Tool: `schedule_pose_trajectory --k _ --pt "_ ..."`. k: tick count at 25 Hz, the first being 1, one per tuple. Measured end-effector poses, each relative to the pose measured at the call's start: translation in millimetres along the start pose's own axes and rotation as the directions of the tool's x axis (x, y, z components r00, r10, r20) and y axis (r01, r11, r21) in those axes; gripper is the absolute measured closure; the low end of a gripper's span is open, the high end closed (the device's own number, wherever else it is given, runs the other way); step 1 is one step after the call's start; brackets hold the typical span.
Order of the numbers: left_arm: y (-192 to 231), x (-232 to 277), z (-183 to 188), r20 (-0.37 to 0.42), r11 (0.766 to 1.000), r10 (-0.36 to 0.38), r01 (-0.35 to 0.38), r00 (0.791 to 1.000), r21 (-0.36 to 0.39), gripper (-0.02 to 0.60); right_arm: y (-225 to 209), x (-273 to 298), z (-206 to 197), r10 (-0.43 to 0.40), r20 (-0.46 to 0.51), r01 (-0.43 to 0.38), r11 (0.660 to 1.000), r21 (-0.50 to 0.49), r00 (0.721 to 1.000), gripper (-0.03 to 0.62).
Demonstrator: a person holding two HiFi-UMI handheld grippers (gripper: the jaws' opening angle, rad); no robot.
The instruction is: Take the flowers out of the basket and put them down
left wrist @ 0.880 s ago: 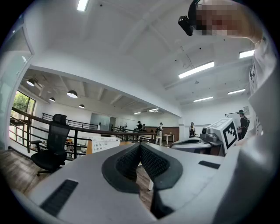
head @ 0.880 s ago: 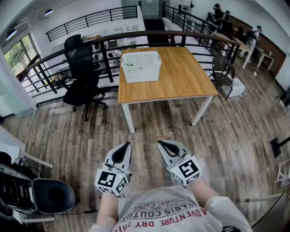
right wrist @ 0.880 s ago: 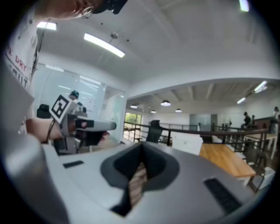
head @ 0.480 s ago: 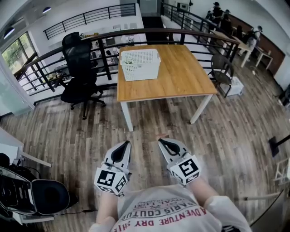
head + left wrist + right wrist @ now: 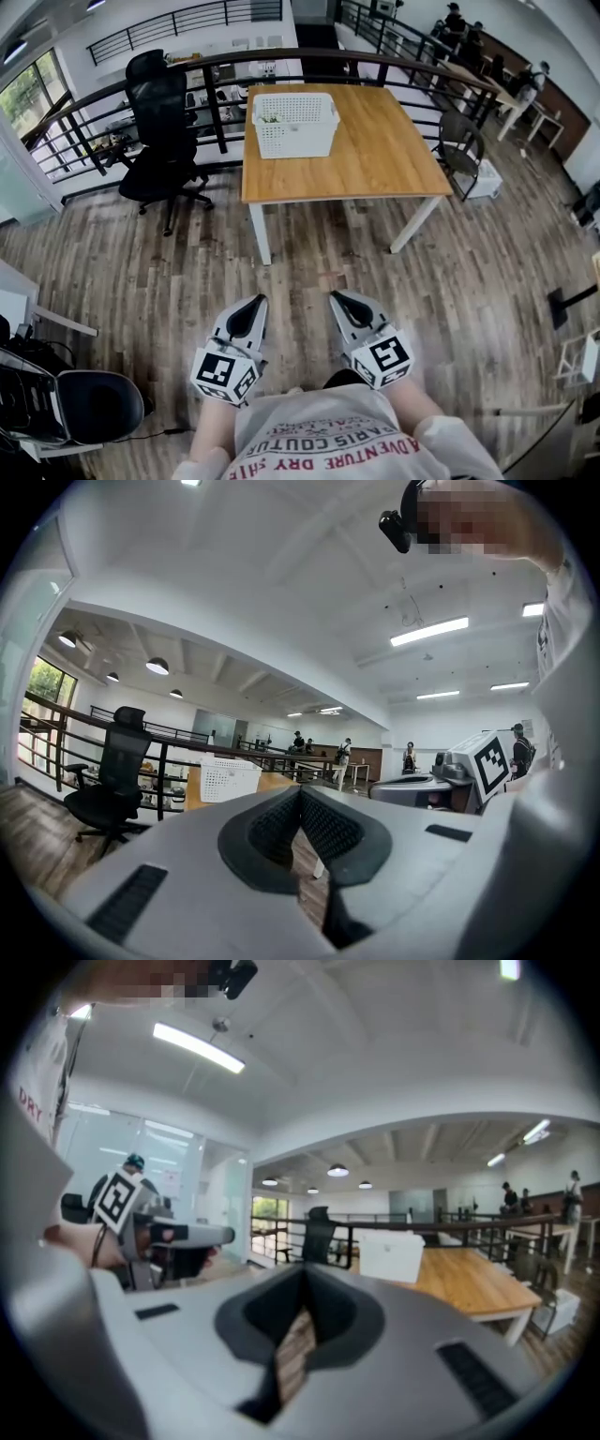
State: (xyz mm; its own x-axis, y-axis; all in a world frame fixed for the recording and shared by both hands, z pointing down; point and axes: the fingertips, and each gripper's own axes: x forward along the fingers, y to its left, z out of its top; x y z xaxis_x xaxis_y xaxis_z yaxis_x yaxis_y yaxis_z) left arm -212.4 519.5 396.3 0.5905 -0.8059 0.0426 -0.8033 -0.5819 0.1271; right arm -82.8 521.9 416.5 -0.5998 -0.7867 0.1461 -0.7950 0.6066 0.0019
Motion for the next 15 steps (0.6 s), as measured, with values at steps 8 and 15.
schedule_pose_trajectory --k 8,15 --pt "19.4 42.8 -15.7 -0.031 0.999 0.046 -0.047 0.998 -0.024 0.558 -39.5 34.8 -23.0 0.042 -0.031 -0.041 0.999 0.031 0.999 0.568" --pt "41.2 129.8 -8.5 -0.040 0.992 0.125 -0.126 0.991 -0.001 0.558 -122.0 98.6 -17.3 0.136 -0.016 -0.135 0.989 0.055 0.991 0.568"
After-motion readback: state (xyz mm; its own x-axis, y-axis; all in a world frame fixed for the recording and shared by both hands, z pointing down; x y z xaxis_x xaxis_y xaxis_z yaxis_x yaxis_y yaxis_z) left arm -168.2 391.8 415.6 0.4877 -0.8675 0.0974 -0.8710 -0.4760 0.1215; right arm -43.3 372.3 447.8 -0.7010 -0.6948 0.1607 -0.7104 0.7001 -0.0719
